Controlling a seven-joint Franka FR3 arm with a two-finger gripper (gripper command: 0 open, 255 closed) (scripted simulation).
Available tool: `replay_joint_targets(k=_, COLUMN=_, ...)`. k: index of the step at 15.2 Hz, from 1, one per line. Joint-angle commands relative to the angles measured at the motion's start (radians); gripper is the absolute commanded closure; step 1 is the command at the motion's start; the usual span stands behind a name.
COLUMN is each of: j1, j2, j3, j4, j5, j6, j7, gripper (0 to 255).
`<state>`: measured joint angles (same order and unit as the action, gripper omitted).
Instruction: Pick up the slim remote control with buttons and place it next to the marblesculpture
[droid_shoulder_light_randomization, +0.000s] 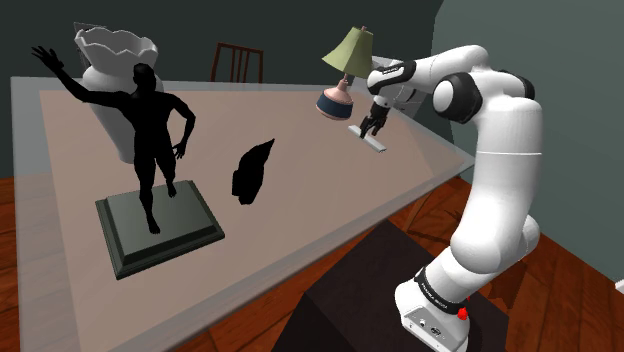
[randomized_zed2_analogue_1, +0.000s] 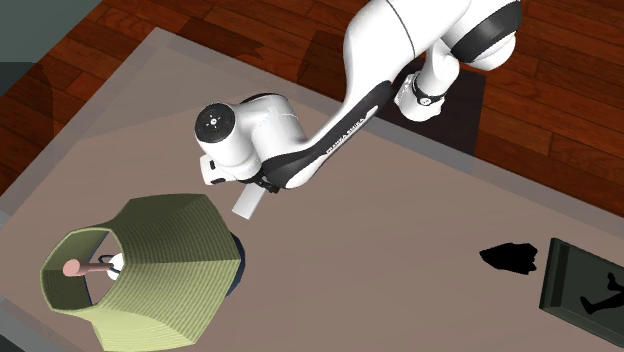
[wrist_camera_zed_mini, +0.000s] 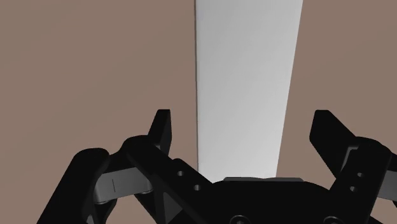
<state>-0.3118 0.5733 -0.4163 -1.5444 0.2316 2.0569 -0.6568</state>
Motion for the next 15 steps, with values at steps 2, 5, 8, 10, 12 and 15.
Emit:
replay_joint_targets(k=2, j1=-0.001, j2=0.009, j3=0.003, j4=-0.006, j5=0.004, j6=0.016, j7=-0.002, gripper=0)
replay_joint_targets(k=5, j1=-0.001, j2=0.009, j3=0.003, j4=-0.006, j5=0.004, j6=0.016, j7=-0.002, gripper=0)
replay_joint_targets(k=8, j1=-0.001, j2=0.009, j3=0.003, j4=-0.006, j5=0.004, j6=0.016, j7=-0.002, gripper=0)
replay_joint_targets(k=10, j1=-0.001, j2=0.009, j3=0.003, j4=-0.006, j5=0.004, j6=0.016, j7=-0.002, gripper=255)
replay_joint_targets(k=12, j1=-0.001, j2=0.009, j3=0.003, j4=-0.006, j5=0.004, j6=0.016, j7=-0.002, gripper=255)
replay_joint_targets(k=15, j1=-0.001, j2=0.009, j3=0.003, j4=-0.006, j5=0.004, j6=0.016, j7=-0.002, gripper=255)
